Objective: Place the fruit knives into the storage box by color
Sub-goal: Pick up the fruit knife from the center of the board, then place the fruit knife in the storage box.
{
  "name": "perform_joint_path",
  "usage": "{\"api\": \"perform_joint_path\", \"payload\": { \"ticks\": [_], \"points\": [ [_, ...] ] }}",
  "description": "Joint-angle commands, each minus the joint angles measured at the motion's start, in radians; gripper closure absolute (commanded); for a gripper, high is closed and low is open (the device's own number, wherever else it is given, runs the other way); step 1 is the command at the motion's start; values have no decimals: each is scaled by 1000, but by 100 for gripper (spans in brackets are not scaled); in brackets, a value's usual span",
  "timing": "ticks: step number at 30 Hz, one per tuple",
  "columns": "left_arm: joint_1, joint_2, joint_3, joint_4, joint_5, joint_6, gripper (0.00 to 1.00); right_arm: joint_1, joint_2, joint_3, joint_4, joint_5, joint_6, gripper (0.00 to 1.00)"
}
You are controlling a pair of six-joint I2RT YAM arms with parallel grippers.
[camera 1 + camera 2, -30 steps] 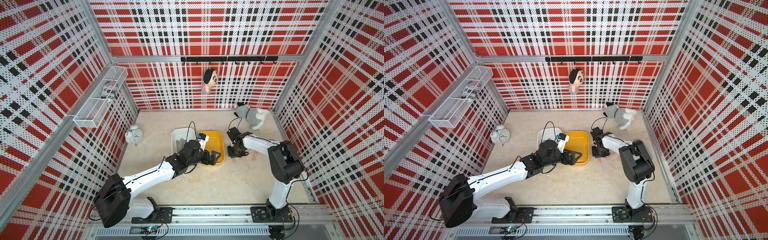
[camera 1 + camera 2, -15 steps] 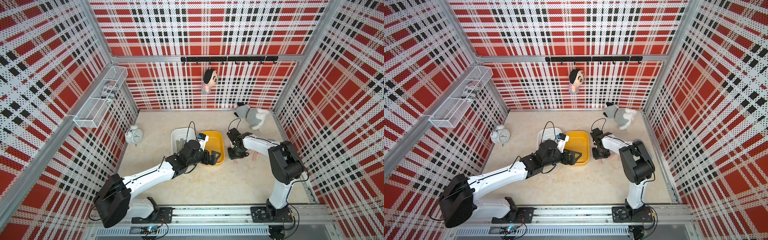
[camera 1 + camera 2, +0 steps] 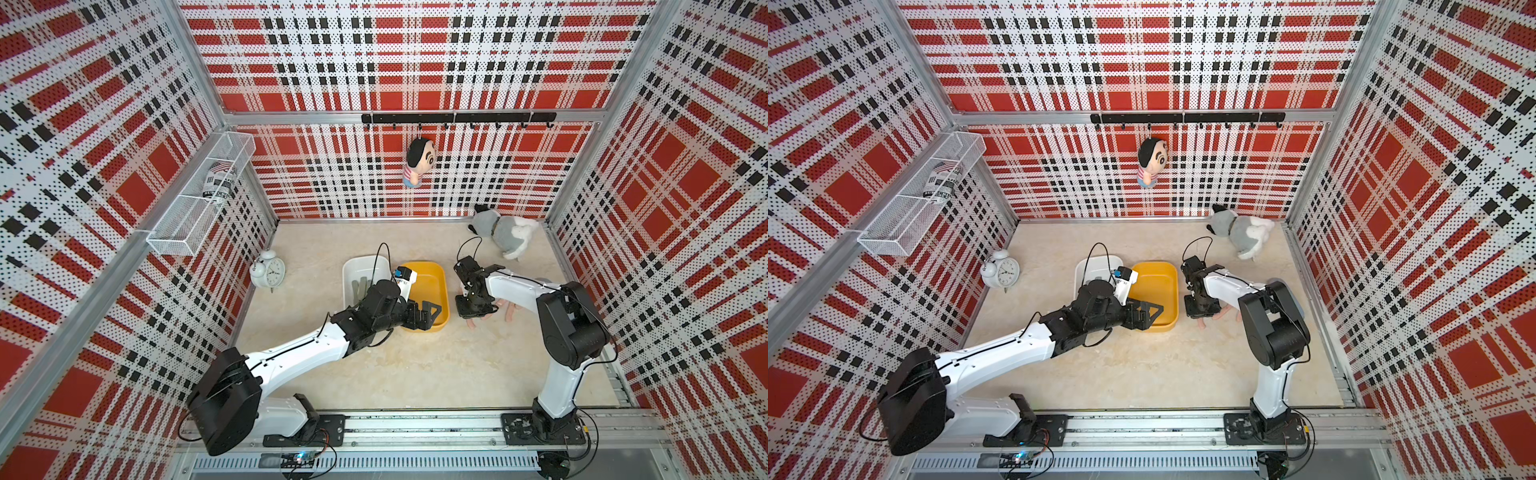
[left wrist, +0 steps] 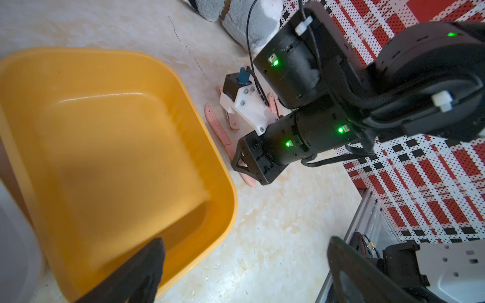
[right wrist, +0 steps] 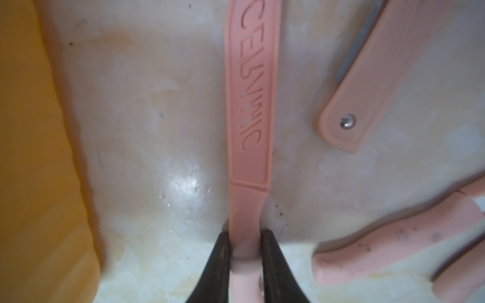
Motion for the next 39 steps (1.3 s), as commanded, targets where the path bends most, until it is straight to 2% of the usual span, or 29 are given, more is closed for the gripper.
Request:
{"api": "perform_joint_path", "payload": {
  "ticks": [1,19,39],
  "points": [
    [13,-29,-11,7,0,10,2,8,-11,-14,-37,-1,-4,81],
    [65,-47,-31,6,18,13,2,9,-85,73,-122,9,-7,81],
    [96,-81,-44,-39,30,33,2,60,-105,273,-239,23,1,81]
  ]
}}
